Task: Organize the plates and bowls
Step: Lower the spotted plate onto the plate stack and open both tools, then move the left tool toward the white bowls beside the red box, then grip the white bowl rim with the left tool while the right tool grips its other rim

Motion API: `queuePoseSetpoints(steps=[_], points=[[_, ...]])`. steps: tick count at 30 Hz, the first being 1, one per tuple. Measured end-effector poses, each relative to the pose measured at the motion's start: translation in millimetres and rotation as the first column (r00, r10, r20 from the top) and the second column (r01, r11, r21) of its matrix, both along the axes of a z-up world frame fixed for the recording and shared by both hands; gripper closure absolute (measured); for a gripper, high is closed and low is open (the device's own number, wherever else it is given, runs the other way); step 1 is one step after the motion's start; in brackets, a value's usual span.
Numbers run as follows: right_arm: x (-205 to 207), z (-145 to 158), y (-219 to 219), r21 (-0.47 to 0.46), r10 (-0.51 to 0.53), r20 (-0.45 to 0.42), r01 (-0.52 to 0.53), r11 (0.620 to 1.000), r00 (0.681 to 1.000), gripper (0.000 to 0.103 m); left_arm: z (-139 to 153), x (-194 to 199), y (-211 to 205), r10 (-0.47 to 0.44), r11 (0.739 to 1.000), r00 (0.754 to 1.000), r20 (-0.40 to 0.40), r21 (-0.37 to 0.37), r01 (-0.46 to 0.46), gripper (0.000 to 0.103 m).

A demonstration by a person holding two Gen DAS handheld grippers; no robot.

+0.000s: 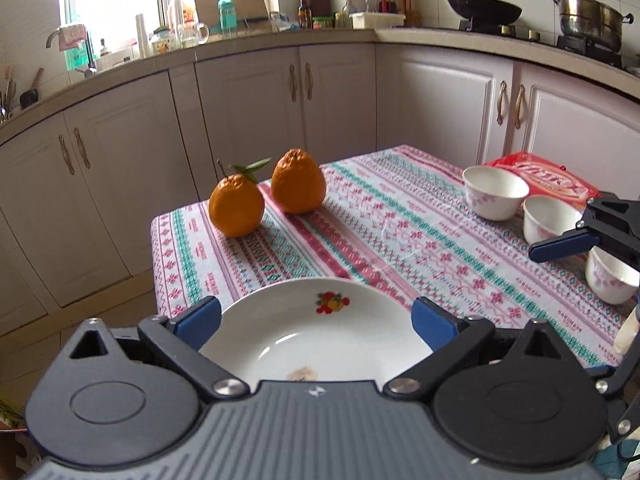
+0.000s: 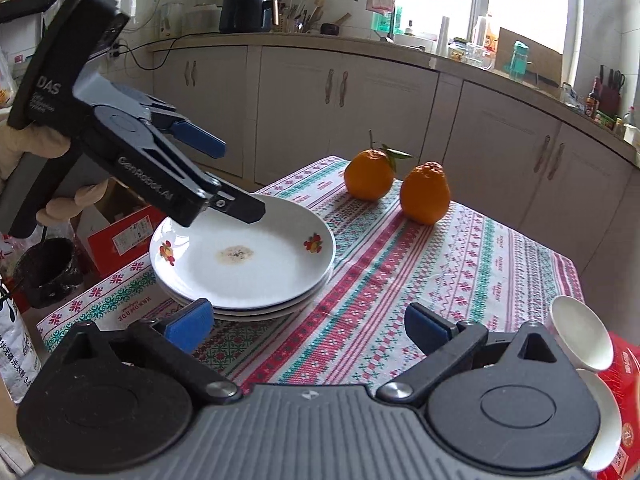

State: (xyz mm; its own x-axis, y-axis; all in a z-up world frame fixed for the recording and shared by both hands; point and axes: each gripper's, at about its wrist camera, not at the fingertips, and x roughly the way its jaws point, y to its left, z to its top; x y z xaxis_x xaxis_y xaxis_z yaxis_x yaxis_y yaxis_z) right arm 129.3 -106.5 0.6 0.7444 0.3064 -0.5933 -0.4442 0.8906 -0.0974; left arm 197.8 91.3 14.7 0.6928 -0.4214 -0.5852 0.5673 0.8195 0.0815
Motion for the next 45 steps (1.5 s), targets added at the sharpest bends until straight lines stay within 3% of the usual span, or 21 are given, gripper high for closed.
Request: queuePoseSetpoints(steps=[5,11,20,24,33,45], points=[[-17.4,10.4,-34.2,0.005,-0.075,0.036,0.075,0.997,0.997,0.000,14.3,-27.0,-25.7,-0.026,0.999,0.998,0.061,-0.043,0.029,0.001],[-37.8,12.3,-84.2,0.034,-0.193,0.030,0.192,0.981,0.981,0.000,6.7,-57.7,-70.9,-0.091,0.995,0.989,0.117,-0.027,0.094,0.001],[-71.7,0.5,-157.3,0.039,-0.363,0.004,0.362,0.931,0.932,0.000,-31.8,-91.9,-143.6,-0.243,0.965,0.969,0.040,-0.095,0.245,0.001],[-82.6,-6.9,-184.4,0.046,-0.416,-0.024,0.417,0.908,0.909,0.000,-48.7,-108.7,-175.3,-0.324,0.942,0.946,0.021,-0.080,0.325,0.001],[-88.1,-30.2,-216.5,0.050,-0.441,-0.110,0.448,0.893,0.891,0.000,-76.1,-127.9,-226.8,-0.416,0.908,0.909,0.000,-0.041,0.416,0.001],[-81.6,-40.6,-240.7,0.126,-0.400,-0.175,0.424,0.897,0.900,0.000,-93.4,-130.4,-260.3,-0.429,0.903,0.903,-0.016,-0.046,0.428,0.001]])
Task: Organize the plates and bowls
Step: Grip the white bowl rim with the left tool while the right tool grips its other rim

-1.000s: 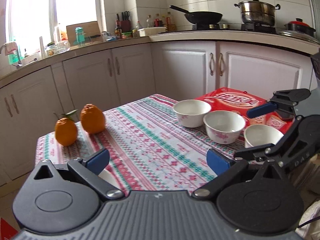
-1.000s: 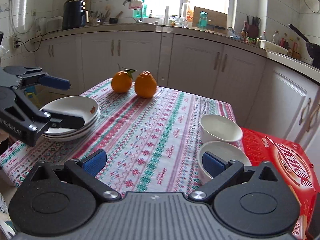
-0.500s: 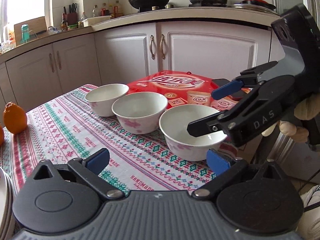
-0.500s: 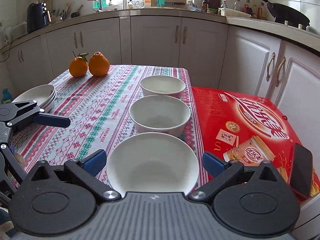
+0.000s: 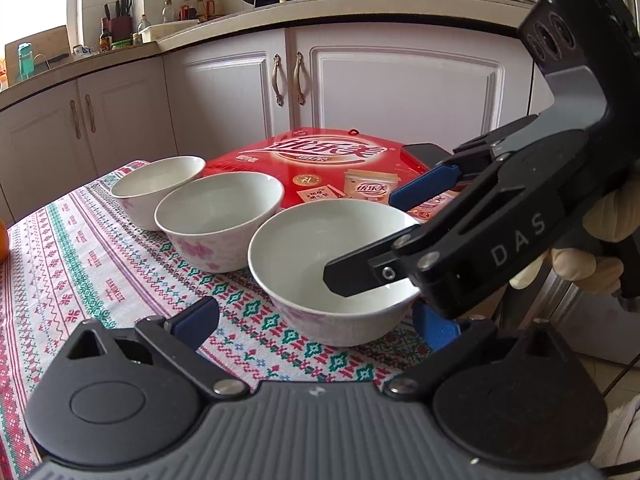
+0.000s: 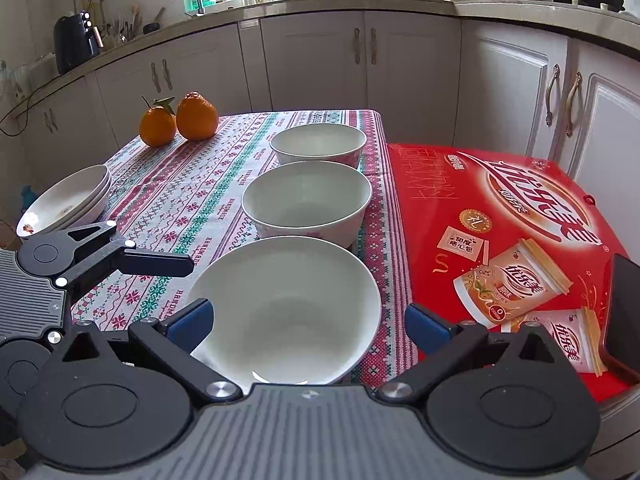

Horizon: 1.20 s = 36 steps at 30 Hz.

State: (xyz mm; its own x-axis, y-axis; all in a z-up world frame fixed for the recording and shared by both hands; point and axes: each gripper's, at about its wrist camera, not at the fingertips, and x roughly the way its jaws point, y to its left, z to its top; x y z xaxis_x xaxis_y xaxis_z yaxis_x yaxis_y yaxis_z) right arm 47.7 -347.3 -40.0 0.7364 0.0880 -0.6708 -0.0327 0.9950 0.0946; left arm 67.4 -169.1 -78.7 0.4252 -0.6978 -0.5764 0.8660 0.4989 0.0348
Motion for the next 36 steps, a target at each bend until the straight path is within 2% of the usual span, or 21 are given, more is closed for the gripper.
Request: queuePoseSetpoints(steps=[5,10,15,20,27,36], points=[[4.5,-2.3,-5.2,0.024,0.015,-0.008,-0.014,1.000,1.000,0.004,-2.8,-2.9,-7.3,-0.014,1.000,1.000,0.003,0.005,0.014,0.002],[7.5,-3.5,-7.9,0.041,0.030,-0.019,-0.029,0.999,0.999,0.015,-3.4,-1.9,-9.1,-0.015,1.000,1.000,-0.008,-0.001,0.015,0.009],[9.6,-4.2,-10.9,0.078,0.042,-0.029,-0.040,0.996,0.999,0.018,-2.2,-2.2,-8.3,-0.034,0.999,0.999,-0.028,-0.012,0.034,0.017],[10.2,-2.9,-14.3,0.120,0.047,-0.034,-0.042,0.992,0.998,0.019,-2.0,-2.6,-8.7,-0.033,0.999,0.999,-0.030,-0.015,0.032,0.018],[9.8,-0.2,-9.9,0.106,0.046,-0.039,-0.041,0.993,0.998,0.019,-0.2,-2.8,-7.2,-0.030,0.999,0.999,-0.040,-0.012,0.029,0.018],[14.0,7.7,9.9,0.101,0.099,-0.031,-0.095,0.990,0.995,0.018,6.5,0.0,12.0,0.008,1.000,0.999,-0.053,-0.005,-0.008,0.018]])
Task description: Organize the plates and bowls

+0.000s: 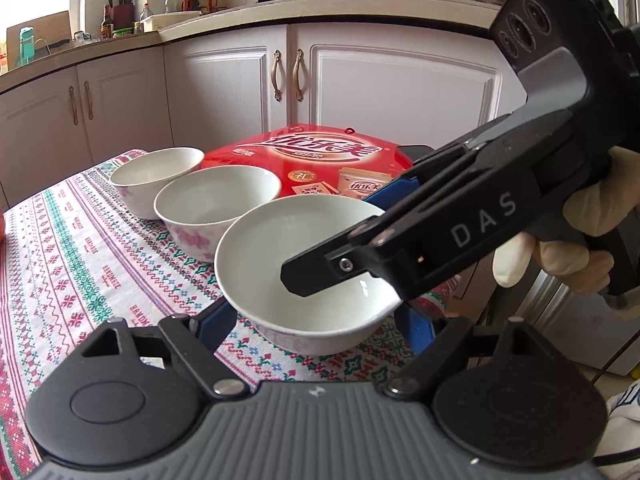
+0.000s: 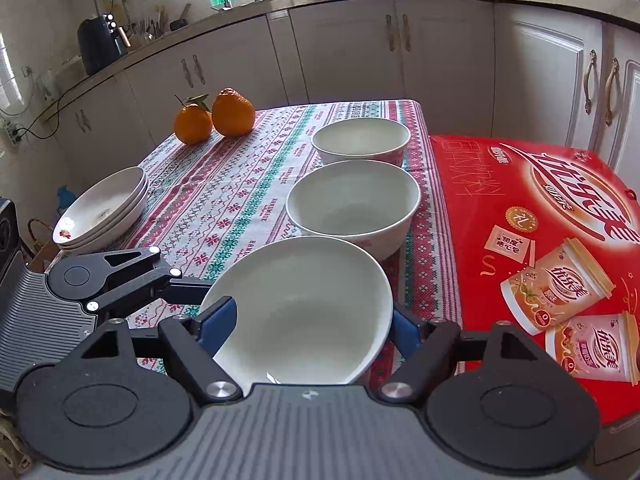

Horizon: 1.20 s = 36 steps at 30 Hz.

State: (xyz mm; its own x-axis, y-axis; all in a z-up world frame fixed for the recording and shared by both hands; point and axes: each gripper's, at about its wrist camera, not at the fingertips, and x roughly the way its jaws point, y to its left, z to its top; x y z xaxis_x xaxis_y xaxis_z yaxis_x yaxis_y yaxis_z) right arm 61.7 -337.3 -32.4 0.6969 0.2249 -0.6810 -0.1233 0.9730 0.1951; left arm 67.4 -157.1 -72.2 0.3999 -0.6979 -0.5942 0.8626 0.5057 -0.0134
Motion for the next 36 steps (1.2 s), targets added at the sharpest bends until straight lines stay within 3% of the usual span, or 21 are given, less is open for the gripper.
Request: queuePoseSetpoints(steps=[23,36], points=[[65.1,5.4,96.4,0.007,0.233,0.016,-0.233,0.973,0.972,0.018,12.0,35.0,87.9,0.216,0.976,0.976,-0.003,0.031,-0.216,0.018],[90.6,-5.5,121.0,0.014,0.275,0.007,-0.275,0.961,0.961,0.018,8.9,48.9,106.2,0.272,0.961,0.962,-0.005,0.048,-0.271,0.018]])
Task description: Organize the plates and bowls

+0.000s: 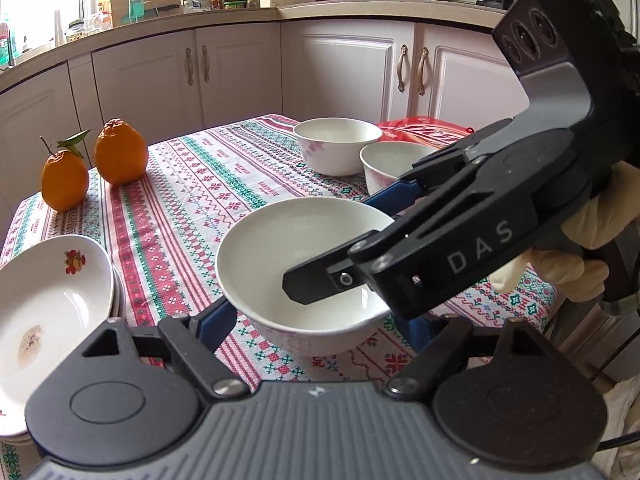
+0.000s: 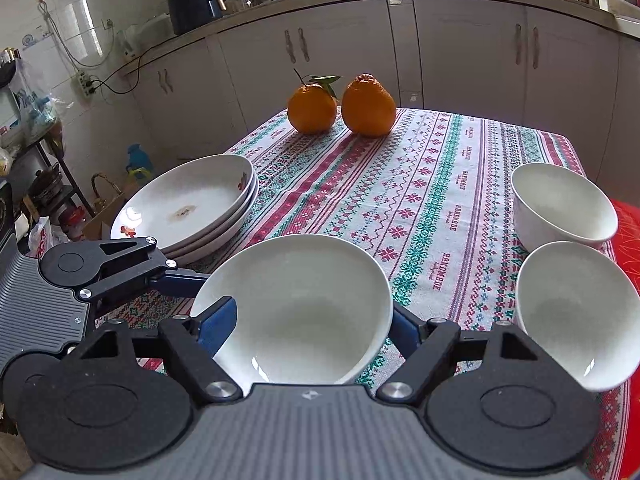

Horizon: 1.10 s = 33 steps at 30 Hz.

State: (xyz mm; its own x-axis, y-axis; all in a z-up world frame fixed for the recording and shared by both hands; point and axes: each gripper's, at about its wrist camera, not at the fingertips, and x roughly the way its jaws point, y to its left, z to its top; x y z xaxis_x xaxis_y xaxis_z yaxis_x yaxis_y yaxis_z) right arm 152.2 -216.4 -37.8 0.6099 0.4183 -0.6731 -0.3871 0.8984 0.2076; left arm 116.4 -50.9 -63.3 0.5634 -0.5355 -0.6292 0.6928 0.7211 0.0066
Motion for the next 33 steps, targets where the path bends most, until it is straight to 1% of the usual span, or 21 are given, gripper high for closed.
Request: queuePoseSetpoints(steps=[12,14,17,18,19,21,25,29,33], points=[[5.3,-4.6,2.9,-0.004,0.006,-0.007,-0.006,1.000,1.000,0.018,-5.8,7.3,2.3,0.010,1.000,1.000,-0.028,0.001,-0.010,0.018],[4.7,-5.4,4.0,-0.011,0.009,-0.006,-0.009,1.000,1.000,0.017,-5.8,6.9,2.0,0.008,1.000,1.000,-0.024,0.004,-0.008,0.018],[4.7,-5.9,5.0,-0.007,0.016,-0.007,-0.016,1.000,1.000,0.010,-5.5,5.3,0.5,0.006,1.000,1.000,-0.010,0.010,-0.006,0.015],[3.7,-5.0,5.4,-0.003,0.018,0.000,-0.018,1.000,1.000,0.004,-4.6,3.8,0.9,0.005,1.000,1.000,0.001,0.003,-0.005,0.009],[2.1,-3.7,5.6,0.000,0.020,0.011,-0.020,1.000,1.000,0.000,-3.2,2.2,1.8,0.002,1.000,1.000,0.011,-0.007,-0.001,0.006],[-0.6,-0.4,5.9,0.002,0.024,0.032,-0.024,1.000,0.999,0.000,-1.1,1.7,3.0,0.001,1.000,1.000,0.006,-0.018,-0.001,0.006],[-5.6,5.1,1.3,0.000,-0.008,0.061,0.008,1.000,0.998,0.000,0.9,1.3,8.0,0.015,0.999,1.000,-0.008,-0.038,-0.015,0.004],[-12.8,11.1,-9.6,0.022,-0.047,0.078,0.045,0.999,0.996,0.000,3.8,-5.6,12.9,0.002,0.999,1.000,0.006,-0.043,-0.002,0.004],[-23.8,15.6,-18.6,0.003,-0.083,0.111,0.083,0.997,0.990,0.000,8.7,-12.2,16.6,-0.014,0.999,1.000,0.026,-0.047,0.015,0.002]])
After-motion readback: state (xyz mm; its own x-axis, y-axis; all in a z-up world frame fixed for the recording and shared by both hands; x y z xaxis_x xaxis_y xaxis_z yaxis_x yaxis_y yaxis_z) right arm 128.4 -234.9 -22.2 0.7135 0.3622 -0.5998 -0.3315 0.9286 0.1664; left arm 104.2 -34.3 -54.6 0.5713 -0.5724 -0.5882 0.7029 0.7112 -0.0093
